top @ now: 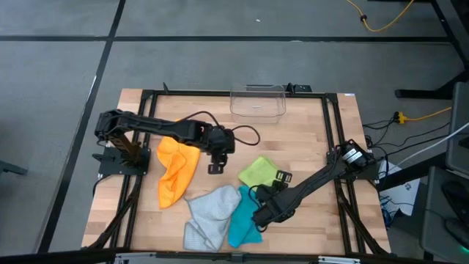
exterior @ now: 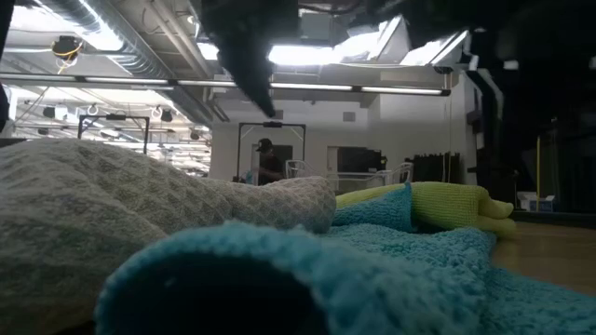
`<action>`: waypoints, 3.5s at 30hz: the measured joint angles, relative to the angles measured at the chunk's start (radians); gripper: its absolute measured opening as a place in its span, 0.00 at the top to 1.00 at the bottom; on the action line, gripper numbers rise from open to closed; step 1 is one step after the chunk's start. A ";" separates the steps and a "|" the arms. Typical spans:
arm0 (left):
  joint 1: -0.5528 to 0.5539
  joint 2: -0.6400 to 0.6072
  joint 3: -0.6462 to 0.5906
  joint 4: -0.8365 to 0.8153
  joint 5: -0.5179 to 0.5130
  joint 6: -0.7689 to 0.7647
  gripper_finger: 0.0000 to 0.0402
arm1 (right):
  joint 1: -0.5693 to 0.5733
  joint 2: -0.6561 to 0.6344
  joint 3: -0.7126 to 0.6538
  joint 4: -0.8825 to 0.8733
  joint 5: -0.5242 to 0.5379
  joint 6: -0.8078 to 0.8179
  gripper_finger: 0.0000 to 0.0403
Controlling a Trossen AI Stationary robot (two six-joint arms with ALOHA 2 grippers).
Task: Fold microfiber towels
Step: Fold the green microfiber towel
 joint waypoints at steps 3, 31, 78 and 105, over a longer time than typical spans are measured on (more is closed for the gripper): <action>-0.015 -0.001 0.000 -0.072 0.000 -0.050 0.74 | 0.001 0.000 0.002 0.045 0.054 0.003 0.64; -0.159 -0.001 -0.197 -0.093 0.052 -0.129 0.74 | -0.031 0.000 0.001 0.139 0.202 -0.006 0.64; -0.220 -0.001 -0.222 0.060 0.116 -0.130 0.74 | -0.649 -0.201 -0.371 -0.122 0.171 -0.069 0.64; -0.220 0.000 -0.222 0.092 0.060 -0.136 0.74 | -0.335 -0.789 -1.362 1.481 0.530 0.229 0.64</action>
